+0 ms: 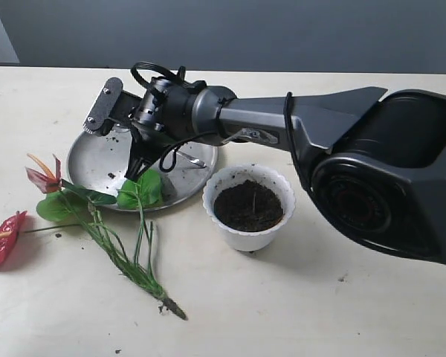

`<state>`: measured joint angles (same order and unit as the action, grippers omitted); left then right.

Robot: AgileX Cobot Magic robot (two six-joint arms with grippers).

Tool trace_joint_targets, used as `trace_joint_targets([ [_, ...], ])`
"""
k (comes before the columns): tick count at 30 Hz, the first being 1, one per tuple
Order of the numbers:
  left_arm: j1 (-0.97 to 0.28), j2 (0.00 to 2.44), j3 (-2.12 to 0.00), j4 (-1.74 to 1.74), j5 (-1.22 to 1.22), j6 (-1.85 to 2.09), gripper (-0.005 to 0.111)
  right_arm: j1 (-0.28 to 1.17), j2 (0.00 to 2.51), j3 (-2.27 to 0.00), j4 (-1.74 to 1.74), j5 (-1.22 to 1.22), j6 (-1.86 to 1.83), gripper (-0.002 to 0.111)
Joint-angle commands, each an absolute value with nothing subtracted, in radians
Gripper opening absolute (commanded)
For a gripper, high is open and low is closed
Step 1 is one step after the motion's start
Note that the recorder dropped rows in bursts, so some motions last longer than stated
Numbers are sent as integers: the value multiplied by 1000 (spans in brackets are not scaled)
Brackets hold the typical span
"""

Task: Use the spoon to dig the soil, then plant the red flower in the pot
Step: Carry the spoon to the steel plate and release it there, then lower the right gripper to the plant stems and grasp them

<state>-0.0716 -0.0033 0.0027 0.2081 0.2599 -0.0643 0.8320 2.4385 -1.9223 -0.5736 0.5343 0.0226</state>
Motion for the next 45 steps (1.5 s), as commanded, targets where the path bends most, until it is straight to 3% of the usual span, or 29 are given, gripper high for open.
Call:
trace_joint_targets([
  [1, -74, 0, 0, 203, 253, -68, 2, 826, 2438, -1930, -567, 522, 28, 7],
  [6, -74, 0, 0, 203, 253, -68, 2, 826, 2438, -1930, -567, 528, 28, 25],
  [16, -74, 0, 0, 203, 253, -68, 2, 828, 2295, -1958, -451, 811, 257, 25],
  [20, -74, 0, 0, 203, 253, -68, 2, 828, 2184, -1958, -256, 858, 102, 25],
  [23, -74, 0, 0, 203, 253, -68, 2, 828, 2075, -1958, 139, 1059, -177, 25],
  [27, -74, 0, 0, 203, 253, -68, 2, 845, 1988, -1958, 308, 1220, -280, 25],
  [31, -74, 0, 0, 203, 253, -68, 2, 924, 1951, -1854, 285, 1131, -278, 25],
  [36, -74, 0, 0, 203, 253, -68, 2, 956, 1951, -1539, 197, 695, -222, 25],
  [41, -74, 0, 0, 203, 253, -68, 2, 936, 1956, -1490, 209, 637, -182, 25],
  [43, -74, 0, 0, 203, 253, -68, 2, 936, 1968, -1490, 209, 631, -182, 30],
  [45, -74, 0, 0, 203, 253, -68, 2, 936, 1987, -1490, 209, 619, -186, 44],
])
